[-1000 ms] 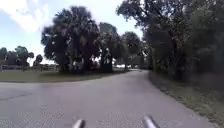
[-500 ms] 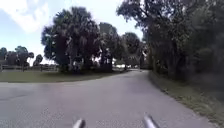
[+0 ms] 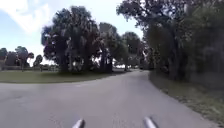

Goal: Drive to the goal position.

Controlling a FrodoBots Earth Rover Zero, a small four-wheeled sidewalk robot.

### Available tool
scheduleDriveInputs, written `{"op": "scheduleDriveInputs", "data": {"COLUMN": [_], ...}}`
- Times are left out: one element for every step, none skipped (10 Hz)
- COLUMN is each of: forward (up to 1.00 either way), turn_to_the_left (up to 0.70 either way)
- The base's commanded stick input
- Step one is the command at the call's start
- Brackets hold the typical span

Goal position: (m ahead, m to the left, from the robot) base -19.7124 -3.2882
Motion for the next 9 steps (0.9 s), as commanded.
{"op": "scheduleDriveInputs", "data": {"forward": [0.5,0.5,0.5,0.5,0.5,0.5,0.48,0.46,0.41], "turn_to_the_left": [-0.11,-0.43,-0.5,-0.5,-0.5,-0.5,-0.48,-0.43,-0.05]}}
